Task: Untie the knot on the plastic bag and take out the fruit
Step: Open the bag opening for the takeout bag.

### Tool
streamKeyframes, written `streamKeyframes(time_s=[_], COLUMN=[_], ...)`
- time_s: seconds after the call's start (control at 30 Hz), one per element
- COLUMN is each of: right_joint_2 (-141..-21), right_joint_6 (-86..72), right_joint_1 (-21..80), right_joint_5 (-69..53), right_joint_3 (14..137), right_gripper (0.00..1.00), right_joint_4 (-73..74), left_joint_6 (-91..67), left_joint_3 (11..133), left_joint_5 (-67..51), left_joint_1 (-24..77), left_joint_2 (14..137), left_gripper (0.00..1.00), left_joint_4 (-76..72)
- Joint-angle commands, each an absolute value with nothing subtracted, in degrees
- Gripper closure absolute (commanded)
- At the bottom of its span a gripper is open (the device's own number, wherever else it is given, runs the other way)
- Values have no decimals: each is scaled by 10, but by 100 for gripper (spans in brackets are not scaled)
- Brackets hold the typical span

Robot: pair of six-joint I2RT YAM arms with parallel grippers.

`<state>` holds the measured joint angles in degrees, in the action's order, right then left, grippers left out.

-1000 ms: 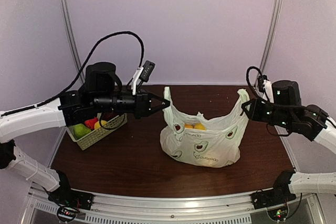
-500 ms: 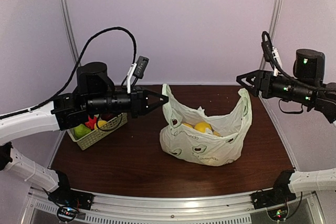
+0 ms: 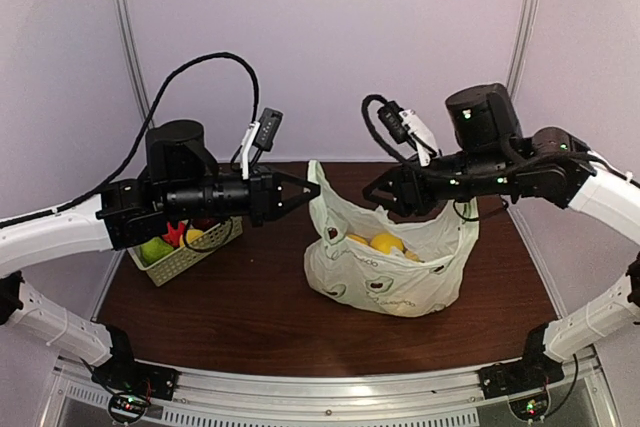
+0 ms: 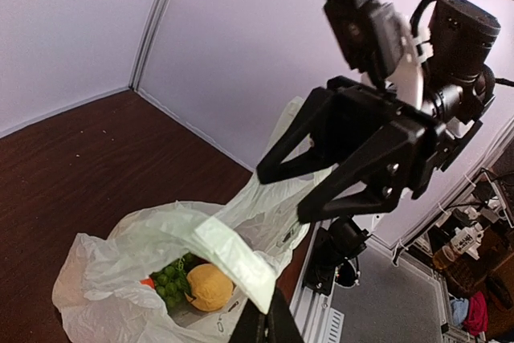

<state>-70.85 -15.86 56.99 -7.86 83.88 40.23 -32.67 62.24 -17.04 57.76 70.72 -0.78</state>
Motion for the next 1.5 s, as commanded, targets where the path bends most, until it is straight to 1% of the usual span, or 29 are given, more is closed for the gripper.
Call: streamKeyframes(time_s=[0.0,0.13,0.33,0.43,0.5,0.6,0.67,0.73,0.83,0.97,1.07,1.17,1.3,1.47], right_joint_2=[-773,-810,-830,-841,-848,-853,-852,-852,-857,-869,-877,-876,-843,-787], right_joint_6=[-176,-180,-199,-215,-223,-227,-226,-221,-215,-209,-201,-186,-163,-158], right_joint_1=[578,591,600,600,593,564,533,498,450,385,362,361,371,425], right_joint_5=[-36,-40,-48,-25,10,61,78,90,108,112,103,83,16,2], right_joint_3=[831,811,759,733,719,699,689,683,679,683,694,705,682,641], right_gripper=[60,62,65,65,54,29,19,14,11,10,10,10,8,5], right_joint_4=[424,410,380,367,362,353,343,331,315,297,295,303,295,319], left_joint_6=[-330,-329,-328,-327,-326,-325,-326,-329,-336,-342,-347,-347,-345,-347], left_joint_3=[619,618,614,611,608,601,592,580,560,541,530,531,552,577], left_joint_5=[-154,-142,-136,-134,-131,-123,-119,-115,-109,-100,-88,-85,-87,-77], left_joint_1=[582,581,582,581,581,581,582,581,582,582,582,582,581,581], left_joint_2=[691,683,675,671,666,655,643,631,609,581,560,557,580,627], left_gripper=[100,100,100,100,100,100,100,100,100,100,100,100,100,100], left_joint_4=[-12,-4,-3,-3,12,23,31,41,54,74,82,82,81,68])
